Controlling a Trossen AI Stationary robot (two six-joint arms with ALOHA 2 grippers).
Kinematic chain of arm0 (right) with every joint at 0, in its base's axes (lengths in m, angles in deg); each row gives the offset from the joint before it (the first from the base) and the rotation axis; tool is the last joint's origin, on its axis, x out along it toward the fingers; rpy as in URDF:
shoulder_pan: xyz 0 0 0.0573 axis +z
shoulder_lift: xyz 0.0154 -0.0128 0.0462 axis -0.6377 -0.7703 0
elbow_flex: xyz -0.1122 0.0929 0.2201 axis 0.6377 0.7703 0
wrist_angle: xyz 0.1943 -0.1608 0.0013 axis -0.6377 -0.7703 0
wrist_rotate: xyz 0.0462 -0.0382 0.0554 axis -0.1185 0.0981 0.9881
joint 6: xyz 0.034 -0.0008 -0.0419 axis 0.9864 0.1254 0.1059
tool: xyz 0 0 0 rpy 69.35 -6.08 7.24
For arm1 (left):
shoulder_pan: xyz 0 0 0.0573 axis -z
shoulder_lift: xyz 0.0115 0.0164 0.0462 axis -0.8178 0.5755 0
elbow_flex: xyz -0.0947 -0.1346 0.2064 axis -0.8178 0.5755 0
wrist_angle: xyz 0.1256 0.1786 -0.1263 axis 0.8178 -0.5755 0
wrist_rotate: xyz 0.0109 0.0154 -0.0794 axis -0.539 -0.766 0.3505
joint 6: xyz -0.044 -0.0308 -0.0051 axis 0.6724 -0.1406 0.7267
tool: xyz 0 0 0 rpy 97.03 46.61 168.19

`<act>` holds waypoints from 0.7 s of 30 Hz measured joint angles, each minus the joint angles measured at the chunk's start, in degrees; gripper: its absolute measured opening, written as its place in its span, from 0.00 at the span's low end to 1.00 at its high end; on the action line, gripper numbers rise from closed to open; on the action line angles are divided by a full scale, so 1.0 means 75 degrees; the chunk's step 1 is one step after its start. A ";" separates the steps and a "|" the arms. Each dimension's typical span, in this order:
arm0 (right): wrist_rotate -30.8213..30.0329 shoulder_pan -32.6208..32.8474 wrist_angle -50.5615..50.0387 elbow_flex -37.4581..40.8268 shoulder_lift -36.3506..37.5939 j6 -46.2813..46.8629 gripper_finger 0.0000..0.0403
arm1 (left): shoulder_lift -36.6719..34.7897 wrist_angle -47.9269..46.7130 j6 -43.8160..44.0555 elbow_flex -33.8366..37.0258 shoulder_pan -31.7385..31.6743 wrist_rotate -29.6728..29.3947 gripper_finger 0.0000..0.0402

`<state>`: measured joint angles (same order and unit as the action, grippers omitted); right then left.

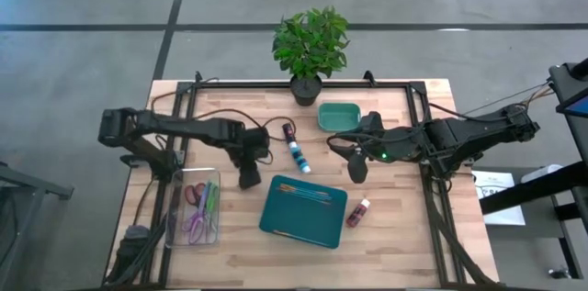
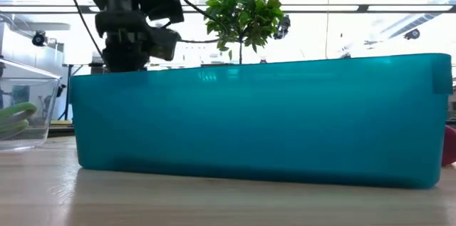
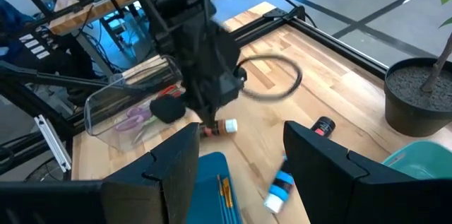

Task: Pick & Place Paint Supplies
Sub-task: Put the brown paint bottle into the green bin, then adjust the blue bin

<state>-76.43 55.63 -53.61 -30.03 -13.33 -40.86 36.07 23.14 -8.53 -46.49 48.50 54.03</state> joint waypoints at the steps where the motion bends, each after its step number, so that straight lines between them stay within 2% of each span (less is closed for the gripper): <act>1: 0.0000 0.0000 0.0000 0.0000 -0.0002 0.0003 0.51 | -0.0042 -0.0041 0.0023 -0.0019 -0.0008 0.0087 0.02; 5: -0.0003 0.0000 0.0003 0.0000 -0.0002 0.0003 0.51 | 0.0014 -0.0257 0.0026 0.0083 0.0012 0.0398 0.02; 13: -0.0006 0.0000 0.0017 0.0000 -0.0002 0.0009 0.51 | -0.0004 0.0373 0.0126 0.0312 0.0052 0.0963 0.02; 21: -0.0012 0.0000 0.0017 0.0000 0.0001 0.0067 0.51 | -0.0015 0.1756 0.0595 0.0117 0.0020 0.0639 0.02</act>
<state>-76.52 55.63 -53.48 -30.03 -13.32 -40.36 35.95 36.31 -4.07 -45.61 48.65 58.82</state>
